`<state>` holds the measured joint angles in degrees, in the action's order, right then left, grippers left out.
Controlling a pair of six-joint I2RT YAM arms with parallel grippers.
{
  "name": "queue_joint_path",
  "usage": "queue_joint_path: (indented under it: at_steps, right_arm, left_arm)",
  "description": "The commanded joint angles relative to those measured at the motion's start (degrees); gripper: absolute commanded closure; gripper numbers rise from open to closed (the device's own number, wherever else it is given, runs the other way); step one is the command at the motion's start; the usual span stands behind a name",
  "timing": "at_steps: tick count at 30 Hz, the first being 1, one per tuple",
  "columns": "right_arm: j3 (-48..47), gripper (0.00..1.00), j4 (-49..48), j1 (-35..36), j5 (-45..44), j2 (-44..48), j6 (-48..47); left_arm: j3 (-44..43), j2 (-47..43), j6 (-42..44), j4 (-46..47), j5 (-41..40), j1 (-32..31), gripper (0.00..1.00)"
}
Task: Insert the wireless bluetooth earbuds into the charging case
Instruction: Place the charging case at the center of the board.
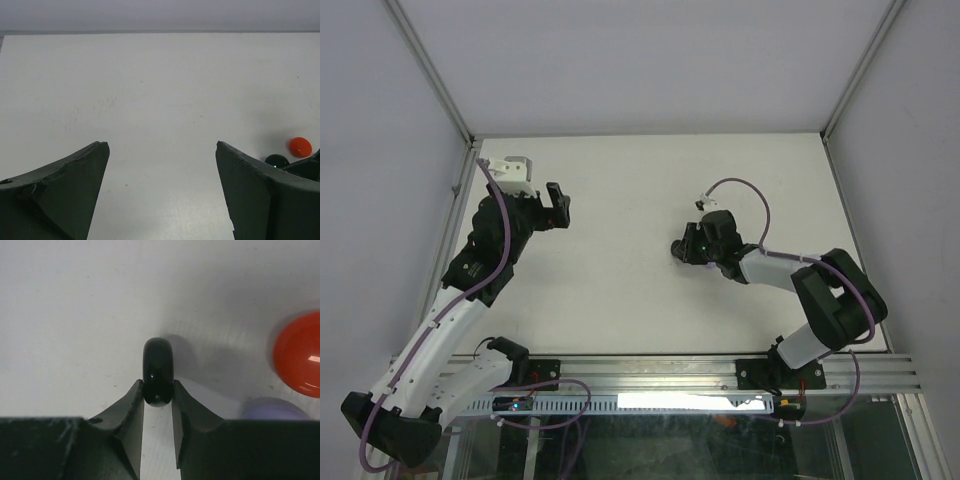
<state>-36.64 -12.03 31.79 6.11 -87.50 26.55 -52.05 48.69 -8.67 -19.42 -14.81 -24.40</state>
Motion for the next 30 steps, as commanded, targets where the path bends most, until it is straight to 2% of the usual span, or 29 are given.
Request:
queue_joint_path:
  at_steps: [1,5,10,12,17,21,23,30]
  right_arm:
    - [-3.18,0.79,1.04,-0.74,-2.00,-1.20,2.23]
    - [-2.75,0.60,2.92,-1.40,-4.09,-1.03,2.61]
    - [-2.37,0.43,4.27,-2.18,-4.63,2.64,0.91]
    - [-2.58,0.40,5.06,-2.30,-4.70,5.21,-0.51]
    - [-2.64,0.24,7.23,-2.35,-6.40,14.85,-5.23]
    - [-3.18,0.13,9.88,-2.39,-11.00,24.80,-10.01]
    - [-3.38,0.03,11.23,-2.38,-13.59,29.40,-11.87]
    - [-4.61,0.01,17.19,-2.49,-22.26,42.22,-16.52]
  left_arm:
    - [0.55,-1.51,2.12,1.47,-3.34,1.62,0.08]
    - [0.70,-1.82,1.67,1.49,-2.22,3.10,0.07]
    - [0.56,-1.93,1.00,1.49,-0.36,4.43,0.06]
    - [0.71,-2.44,0.68,1.57,-0.16,4.98,0.05]
    - [1.50,-4.04,0.39,1.64,-0.65,5.85,0.04]
    - [2.18,-6.06,-0.42,1.46,-0.53,5.90,0.01]
    - [2.60,-7.77,-0.91,1.38,-0.50,5.94,0.01]
    - [4.03,-15.11,-3.54,-0.97,-0.83,5.92,0.01]
